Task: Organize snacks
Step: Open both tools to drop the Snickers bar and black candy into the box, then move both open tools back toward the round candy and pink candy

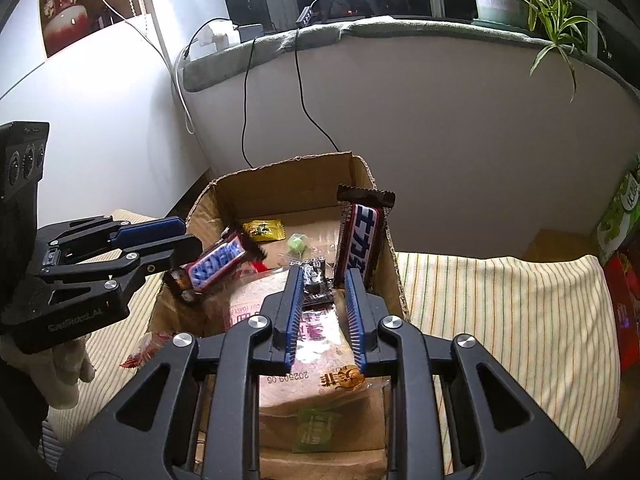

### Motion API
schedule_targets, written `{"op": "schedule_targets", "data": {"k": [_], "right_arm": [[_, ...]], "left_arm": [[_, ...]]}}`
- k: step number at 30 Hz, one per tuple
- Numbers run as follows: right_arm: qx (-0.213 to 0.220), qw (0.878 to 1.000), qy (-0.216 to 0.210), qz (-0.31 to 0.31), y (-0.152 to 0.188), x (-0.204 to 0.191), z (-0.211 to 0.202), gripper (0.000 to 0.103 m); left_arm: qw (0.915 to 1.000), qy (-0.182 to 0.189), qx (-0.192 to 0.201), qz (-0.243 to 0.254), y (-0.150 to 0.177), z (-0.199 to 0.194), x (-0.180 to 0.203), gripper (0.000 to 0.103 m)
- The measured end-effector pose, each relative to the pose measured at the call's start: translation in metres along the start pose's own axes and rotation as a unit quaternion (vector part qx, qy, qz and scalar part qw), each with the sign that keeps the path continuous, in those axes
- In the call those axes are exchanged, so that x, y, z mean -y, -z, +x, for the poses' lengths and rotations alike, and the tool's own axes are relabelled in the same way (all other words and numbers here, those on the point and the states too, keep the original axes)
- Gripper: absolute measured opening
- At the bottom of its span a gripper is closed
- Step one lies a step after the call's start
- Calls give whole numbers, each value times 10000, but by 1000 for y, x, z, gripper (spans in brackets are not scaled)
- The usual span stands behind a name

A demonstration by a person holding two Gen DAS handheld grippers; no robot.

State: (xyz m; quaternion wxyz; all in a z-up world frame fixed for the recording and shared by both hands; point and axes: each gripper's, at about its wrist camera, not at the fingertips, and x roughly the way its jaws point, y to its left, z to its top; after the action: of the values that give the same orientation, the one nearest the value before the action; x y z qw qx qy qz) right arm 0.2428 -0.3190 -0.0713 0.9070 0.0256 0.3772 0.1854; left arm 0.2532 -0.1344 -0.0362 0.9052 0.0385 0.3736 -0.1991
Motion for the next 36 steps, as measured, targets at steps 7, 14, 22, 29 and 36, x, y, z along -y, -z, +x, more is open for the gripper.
{"op": "schedule_targets", "data": {"k": [7, 14, 22, 29, 36], "right_arm": [[145, 9998, 135, -2, 1, -1, -9, 65], [233, 9995, 216, -31, 3, -5, -20, 81], [348, 9992, 144, -122, 12, -19, -35, 82], [742, 9972, 1, 34, 21, -28, -58, 82], [817, 9964, -203, -135, 28, -48, -70, 82]], "left_arm": [[10000, -42, 51, -1, 1, -7, -1, 38], [9998, -113, 155, 2, 4, -21, -2, 46], [9993, -244, 259, -118, 15, -45, -17, 46], [9976, -479, 335, -365, 36, -73, -47, 46], [9947, -690, 389, -659, 62, -101, -80, 46]]}}
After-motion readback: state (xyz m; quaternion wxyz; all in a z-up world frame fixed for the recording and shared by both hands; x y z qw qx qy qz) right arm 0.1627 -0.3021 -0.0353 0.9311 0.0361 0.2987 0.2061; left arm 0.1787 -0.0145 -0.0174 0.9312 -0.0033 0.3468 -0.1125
